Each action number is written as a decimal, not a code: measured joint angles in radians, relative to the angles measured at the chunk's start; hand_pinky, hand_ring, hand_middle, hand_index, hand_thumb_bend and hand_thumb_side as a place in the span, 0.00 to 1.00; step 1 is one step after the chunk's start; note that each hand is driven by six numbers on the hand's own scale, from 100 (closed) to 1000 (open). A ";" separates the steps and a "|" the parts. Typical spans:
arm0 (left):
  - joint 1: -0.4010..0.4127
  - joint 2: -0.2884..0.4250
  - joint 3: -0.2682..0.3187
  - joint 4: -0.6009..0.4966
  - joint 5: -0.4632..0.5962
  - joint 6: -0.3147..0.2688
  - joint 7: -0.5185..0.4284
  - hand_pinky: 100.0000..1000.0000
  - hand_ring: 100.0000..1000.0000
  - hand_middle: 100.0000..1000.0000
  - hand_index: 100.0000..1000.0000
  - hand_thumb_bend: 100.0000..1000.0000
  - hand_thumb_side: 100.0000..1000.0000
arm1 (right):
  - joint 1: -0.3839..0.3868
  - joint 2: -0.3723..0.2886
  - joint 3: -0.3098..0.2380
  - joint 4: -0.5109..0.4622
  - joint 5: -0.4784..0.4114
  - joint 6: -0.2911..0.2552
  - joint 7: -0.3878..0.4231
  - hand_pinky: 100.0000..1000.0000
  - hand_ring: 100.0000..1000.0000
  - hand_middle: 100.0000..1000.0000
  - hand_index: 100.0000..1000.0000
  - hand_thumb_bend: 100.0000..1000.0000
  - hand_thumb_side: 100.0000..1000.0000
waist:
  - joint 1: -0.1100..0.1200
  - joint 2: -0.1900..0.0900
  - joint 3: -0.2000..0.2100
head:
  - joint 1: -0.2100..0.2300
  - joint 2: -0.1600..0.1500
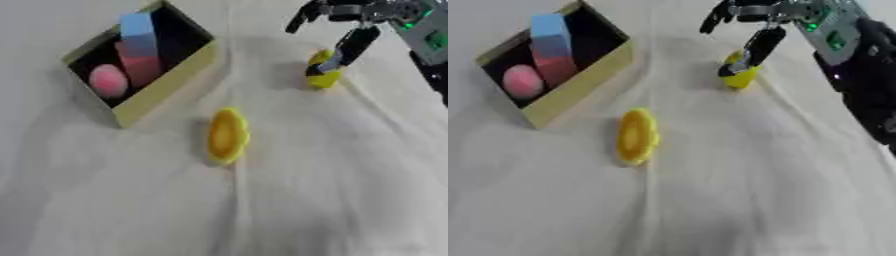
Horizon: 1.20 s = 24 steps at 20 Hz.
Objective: Pick up objects on the table and place them in the box.
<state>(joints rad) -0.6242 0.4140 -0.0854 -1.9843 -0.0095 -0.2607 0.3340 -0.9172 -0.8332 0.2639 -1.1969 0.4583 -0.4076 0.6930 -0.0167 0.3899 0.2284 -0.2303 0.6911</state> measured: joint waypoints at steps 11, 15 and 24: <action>0.003 0.000 0.000 0.000 0.000 0.000 0.000 0.65 0.75 0.61 0.78 0.46 0.49 | 0.066 -0.052 -0.018 -0.017 0.016 0.008 0.002 0.86 0.90 0.79 0.88 0.45 0.26 | -0.002 0.000 -0.002 | 0.009 0.003; 0.003 0.000 0.000 0.000 0.000 0.000 0.000 0.65 0.75 0.61 0.78 0.46 0.49 | 0.080 -0.061 -0.021 -0.015 0.025 0.010 0.000 0.86 0.90 0.79 0.88 0.45 0.26 | -0.001 0.000 -0.003 | 0.009 0.003; 0.003 0.000 0.000 0.000 0.000 0.000 0.000 0.65 0.75 0.61 0.78 0.46 0.49 | 0.092 -0.060 -0.024 0.028 0.059 0.013 -0.012 0.84 0.87 0.74 0.86 0.44 0.22 | 0.003 0.000 -0.001 | 0.009 0.001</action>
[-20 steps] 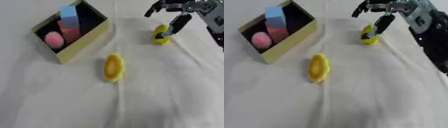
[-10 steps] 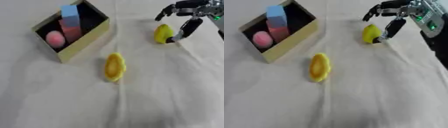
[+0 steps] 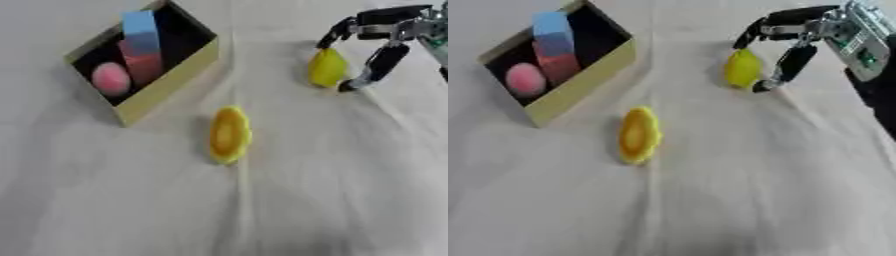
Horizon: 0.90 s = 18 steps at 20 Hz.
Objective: Pick up objects on the table and place them in the box.
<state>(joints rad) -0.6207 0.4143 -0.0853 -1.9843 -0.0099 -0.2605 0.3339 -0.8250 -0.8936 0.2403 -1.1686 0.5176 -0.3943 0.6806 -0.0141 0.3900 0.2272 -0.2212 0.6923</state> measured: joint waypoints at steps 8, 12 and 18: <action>0.000 0.000 0.000 0.000 0.000 0.000 0.000 0.65 0.75 0.61 0.78 0.46 0.49 | 0.007 0.007 -0.002 0.011 -0.011 0.035 -0.070 0.78 0.75 0.50 0.65 0.32 0.23 | 0.003 0.002 0.000 | 0.000 -0.007; 0.000 -0.001 0.000 0.000 0.000 0.000 0.000 0.65 0.75 0.61 0.78 0.46 0.49 | 0.007 0.011 -0.003 0.011 -0.019 0.064 -0.126 0.76 0.70 0.44 0.58 0.27 0.17 | 0.003 0.003 0.000 | 0.000 -0.007; 0.000 -0.001 0.000 0.000 0.000 0.000 -0.001 0.65 0.75 0.61 0.78 0.46 0.49 | 0.016 0.020 0.000 0.017 -0.026 0.089 -0.185 0.74 0.63 0.36 0.49 0.17 0.07 | 0.002 0.004 0.001 | 0.000 -0.007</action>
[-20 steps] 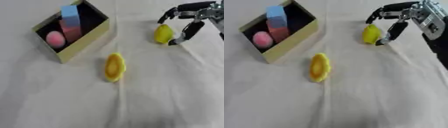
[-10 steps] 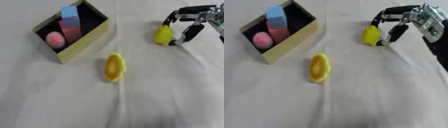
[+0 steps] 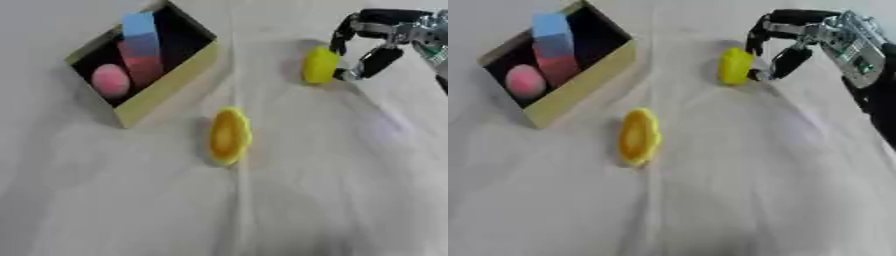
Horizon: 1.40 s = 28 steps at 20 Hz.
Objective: Pick up objects on the table and place them in the box.
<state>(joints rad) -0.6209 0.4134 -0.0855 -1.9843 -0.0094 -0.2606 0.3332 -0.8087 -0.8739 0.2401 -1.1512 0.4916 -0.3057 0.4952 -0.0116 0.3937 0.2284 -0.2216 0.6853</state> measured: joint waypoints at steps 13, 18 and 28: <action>0.000 0.000 0.000 0.000 0.000 0.000 0.000 0.65 0.76 0.62 0.78 0.46 0.49 | 0.006 -0.001 -0.003 -0.035 -0.010 -0.060 0.091 0.87 0.91 0.77 0.89 0.51 0.02 | -0.004 0.000 0.000 | 0.001 -0.001; 0.000 0.000 0.000 0.000 0.000 0.000 -0.001 0.65 0.76 0.62 0.78 0.46 0.49 | -0.005 -0.002 -0.011 -0.043 0.029 -0.106 0.123 0.88 0.92 0.79 0.90 0.53 0.03 | -0.004 0.000 0.000 | 0.004 -0.001; 0.000 0.000 0.000 0.000 0.001 0.000 -0.003 0.65 0.76 0.62 0.78 0.46 0.48 | 0.000 -0.010 -0.009 -0.071 -0.015 -0.148 0.181 0.87 0.91 0.75 0.87 0.48 0.07 | -0.010 -0.006 -0.001 | 0.005 -0.001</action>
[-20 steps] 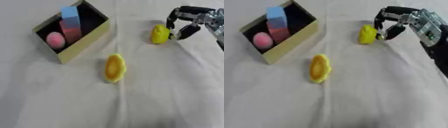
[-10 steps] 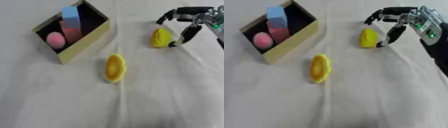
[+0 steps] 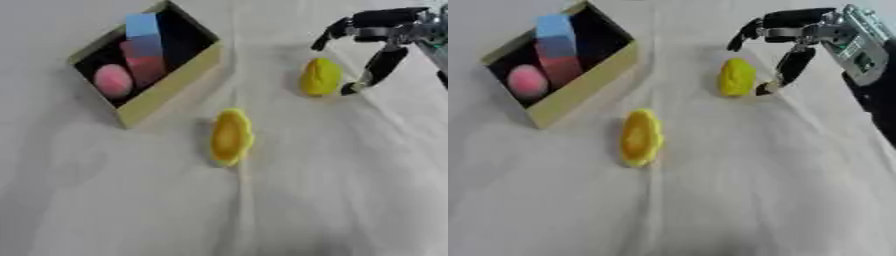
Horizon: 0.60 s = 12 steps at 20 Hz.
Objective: Pick up objects on the table and place them in the box.
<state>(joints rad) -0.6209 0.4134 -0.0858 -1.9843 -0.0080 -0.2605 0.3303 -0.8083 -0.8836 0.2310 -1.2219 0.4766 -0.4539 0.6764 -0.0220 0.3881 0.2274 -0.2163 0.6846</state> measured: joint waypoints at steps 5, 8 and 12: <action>0.000 0.000 0.000 0.000 0.002 -0.001 -0.001 0.65 0.76 0.62 0.78 0.46 0.48 | 0.005 -0.001 0.009 -0.012 -0.034 0.011 0.020 0.87 0.90 0.74 0.87 0.46 0.07 | 0.000 0.000 0.002 | 0.000 0.000; 0.000 0.000 0.000 0.000 0.002 -0.001 -0.001 0.65 0.76 0.62 0.78 0.46 0.48 | 0.006 -0.001 0.011 -0.014 -0.041 0.017 0.026 0.87 0.90 0.74 0.86 0.46 0.08 | -0.001 0.000 0.005 | 0.000 0.000; 0.000 0.000 0.000 0.000 0.002 -0.001 -0.002 0.65 0.76 0.61 0.78 0.46 0.48 | 0.005 0.000 0.018 -0.011 -0.040 0.020 0.030 0.86 0.90 0.75 0.86 0.47 0.07 | -0.001 0.000 0.008 | 0.000 0.000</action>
<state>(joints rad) -0.6209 0.4133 -0.0860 -1.9843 -0.0055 -0.2618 0.3287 -0.8035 -0.8834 0.2493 -1.2328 0.4366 -0.4334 0.7064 -0.0232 0.3881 0.2350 -0.2163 0.6846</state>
